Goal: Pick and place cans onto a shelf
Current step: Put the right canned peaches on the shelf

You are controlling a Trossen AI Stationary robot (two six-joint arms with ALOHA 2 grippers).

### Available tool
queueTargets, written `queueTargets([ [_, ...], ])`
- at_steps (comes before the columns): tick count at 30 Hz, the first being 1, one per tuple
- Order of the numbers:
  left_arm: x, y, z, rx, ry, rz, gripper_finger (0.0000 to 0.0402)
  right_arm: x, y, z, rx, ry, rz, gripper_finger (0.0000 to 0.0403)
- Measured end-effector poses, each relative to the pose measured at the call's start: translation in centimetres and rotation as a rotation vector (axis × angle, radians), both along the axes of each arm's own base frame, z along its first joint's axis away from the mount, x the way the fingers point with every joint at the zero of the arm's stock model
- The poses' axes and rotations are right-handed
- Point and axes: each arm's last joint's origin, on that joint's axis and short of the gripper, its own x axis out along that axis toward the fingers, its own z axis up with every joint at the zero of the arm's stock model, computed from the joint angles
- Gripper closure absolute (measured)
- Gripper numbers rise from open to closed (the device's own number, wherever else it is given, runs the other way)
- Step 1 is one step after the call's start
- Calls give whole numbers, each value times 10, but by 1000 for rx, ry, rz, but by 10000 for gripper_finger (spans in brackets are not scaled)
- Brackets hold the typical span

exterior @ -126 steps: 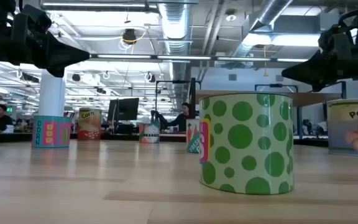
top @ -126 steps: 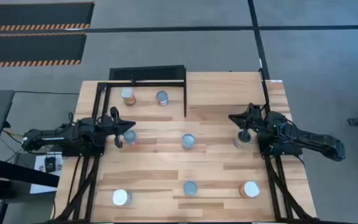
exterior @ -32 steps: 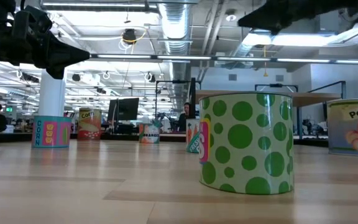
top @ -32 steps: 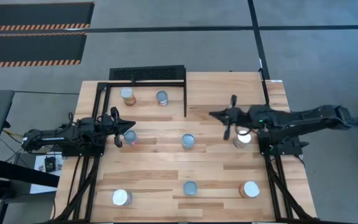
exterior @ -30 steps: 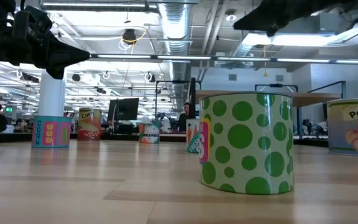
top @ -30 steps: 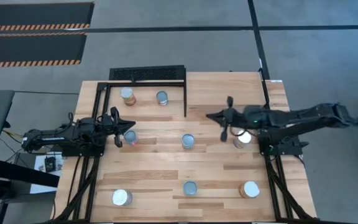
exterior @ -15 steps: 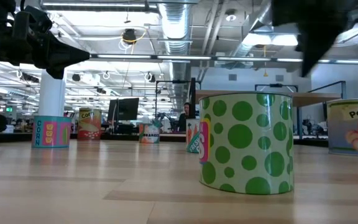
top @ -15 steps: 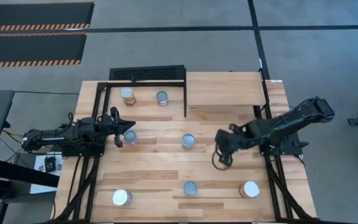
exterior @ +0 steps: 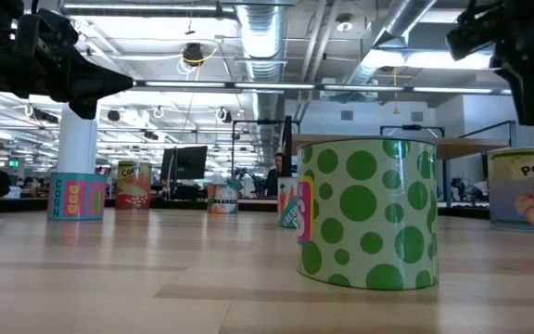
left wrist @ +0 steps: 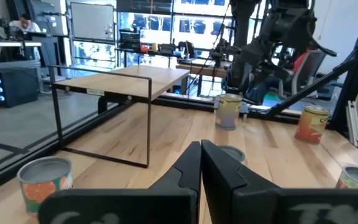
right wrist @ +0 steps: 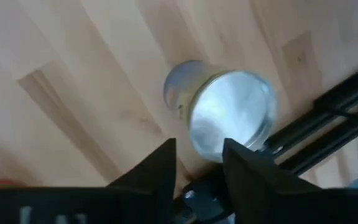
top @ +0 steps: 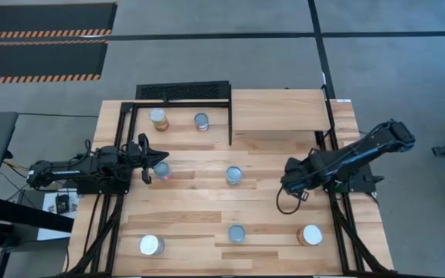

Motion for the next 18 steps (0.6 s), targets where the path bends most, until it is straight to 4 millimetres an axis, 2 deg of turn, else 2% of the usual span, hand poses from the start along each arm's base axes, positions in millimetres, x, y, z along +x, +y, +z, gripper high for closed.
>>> queueTargets([
  [7,0,0,0,47,10,2,402,0,-7,-13,10,37,40,215],
  [18,0,0,0,58,12,2,402,4,-19,-18,25,36,39,244],
])
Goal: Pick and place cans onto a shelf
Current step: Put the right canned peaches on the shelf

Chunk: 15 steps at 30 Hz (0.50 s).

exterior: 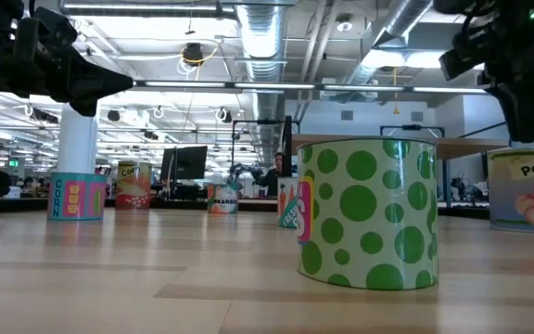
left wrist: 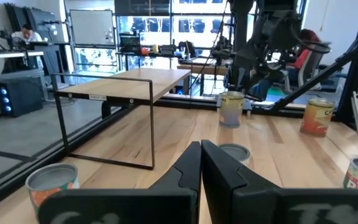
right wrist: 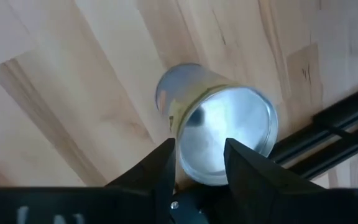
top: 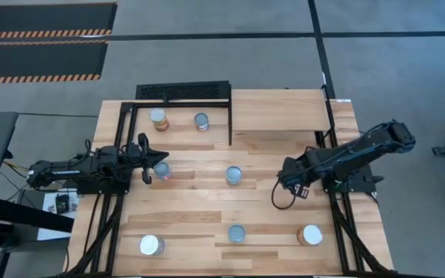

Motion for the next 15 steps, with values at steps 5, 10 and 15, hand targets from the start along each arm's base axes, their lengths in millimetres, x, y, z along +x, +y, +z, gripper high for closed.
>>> queueTargets([
  [5,0,-1,0,-7,2,-19,402,1,-5,-11,36,-6,-36,244],
  [10,0,-1,0,-8,1,-19,401,3,-9,-14,34,-27,-59,259],
  [15,0,-1,0,-8,1,-19,401,2,-14,-16,29,-16,-74,315],
])
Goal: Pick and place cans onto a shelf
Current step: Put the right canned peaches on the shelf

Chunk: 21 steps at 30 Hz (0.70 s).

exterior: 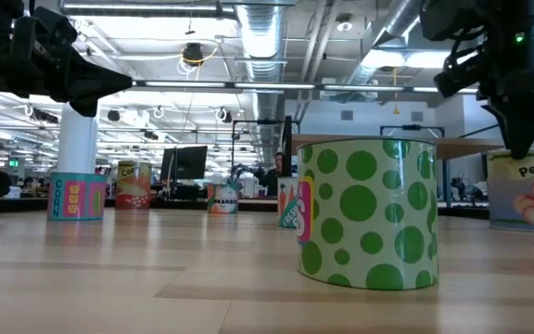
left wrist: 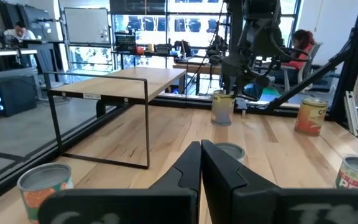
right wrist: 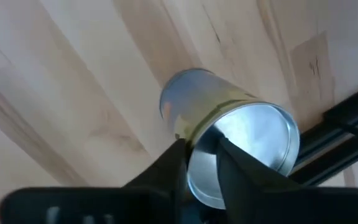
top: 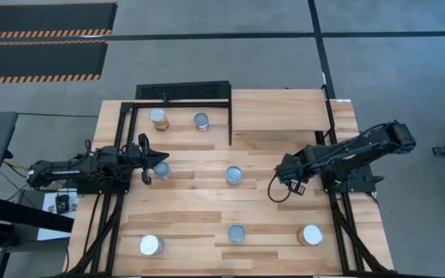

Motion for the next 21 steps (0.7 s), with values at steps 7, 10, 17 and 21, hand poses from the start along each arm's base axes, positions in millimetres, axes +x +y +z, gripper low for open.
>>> queueTargets([
  [7,0,0,0,-2,0,0,401,8,-2,13,27,-40,48,394],
  [10,0,0,0,-2,-1,0,401,17,0,36,51,-111,74,394],
  [17,0,1,0,5,-1,20,401,34,-9,119,36,-375,43,399],
  [21,0,1,1,16,-12,22,401,43,-31,158,-69,-425,20,400],
])
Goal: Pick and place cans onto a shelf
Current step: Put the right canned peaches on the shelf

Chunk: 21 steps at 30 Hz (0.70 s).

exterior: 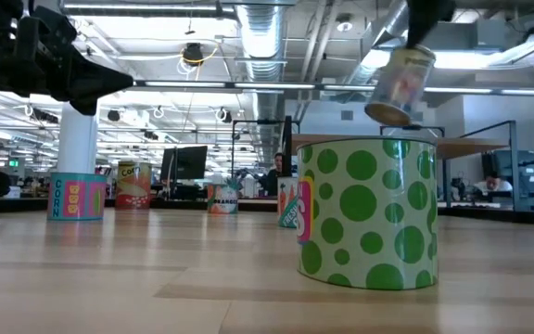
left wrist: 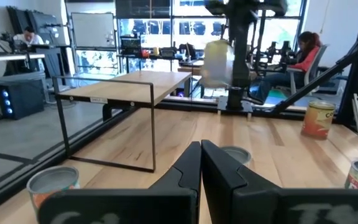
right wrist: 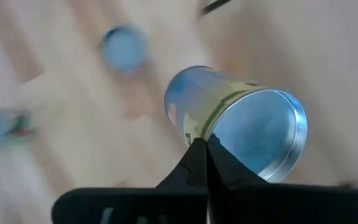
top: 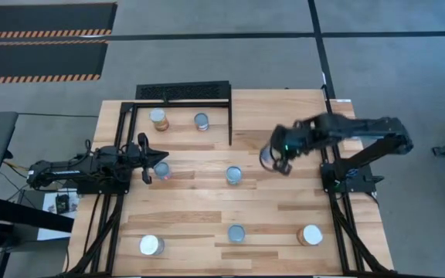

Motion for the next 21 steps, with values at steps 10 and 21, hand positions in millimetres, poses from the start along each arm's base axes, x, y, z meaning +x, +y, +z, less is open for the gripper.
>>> queueTargets([
  [10,0,0,0,23,5,7,401,-7,-117,45,-190,139,-64,401],
  [21,0,0,0,18,8,9,401,-66,-206,33,-144,323,-119,402],
])
